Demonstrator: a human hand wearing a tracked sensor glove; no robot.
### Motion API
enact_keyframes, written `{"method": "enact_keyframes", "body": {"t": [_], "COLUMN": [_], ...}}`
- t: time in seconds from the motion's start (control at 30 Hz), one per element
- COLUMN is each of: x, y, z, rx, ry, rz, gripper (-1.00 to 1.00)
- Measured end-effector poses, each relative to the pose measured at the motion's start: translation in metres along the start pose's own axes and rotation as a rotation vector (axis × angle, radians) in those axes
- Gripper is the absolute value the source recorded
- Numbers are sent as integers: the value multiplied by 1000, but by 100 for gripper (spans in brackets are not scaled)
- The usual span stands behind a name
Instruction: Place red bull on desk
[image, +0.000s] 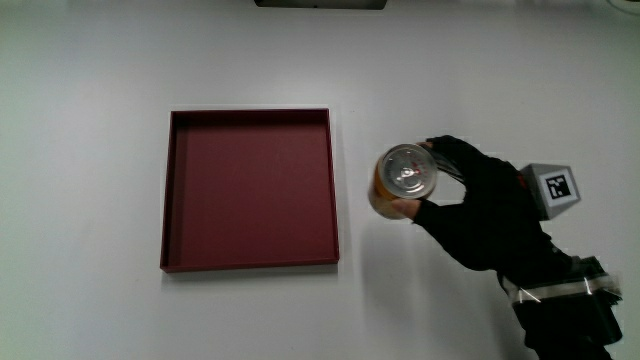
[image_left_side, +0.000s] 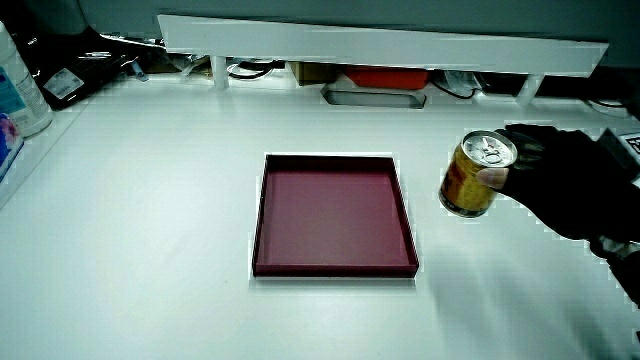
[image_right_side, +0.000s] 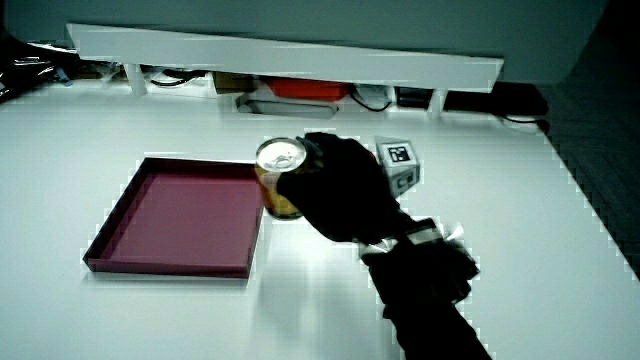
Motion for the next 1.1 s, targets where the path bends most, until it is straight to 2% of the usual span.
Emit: {"method": "enact_keyframes", "body": {"t": [0.07, 0.1, 0.3, 0.4, 0.67, 0.7, 0.73, 0.8, 0.87, 1.1], "x": [11, 13, 53, 65, 99, 97, 103, 103, 104, 108], "y": [-6, -9, -17, -19, -18, -19, -19, -18, -16, -17], "z": [8, 10, 28, 29, 25, 23, 25, 25, 23, 23], "rx": [18, 32, 78, 98, 116, 121, 121, 129, 119, 103], "ry": [-16, 1, -13, 35, 56, 67, 91, 74, 95, 102], "rz": [3, 6, -66, -91, -157, -161, -164, -168, -164, -190], "gripper": [0, 0, 0, 0, 0, 0, 0, 0, 0, -29]}}
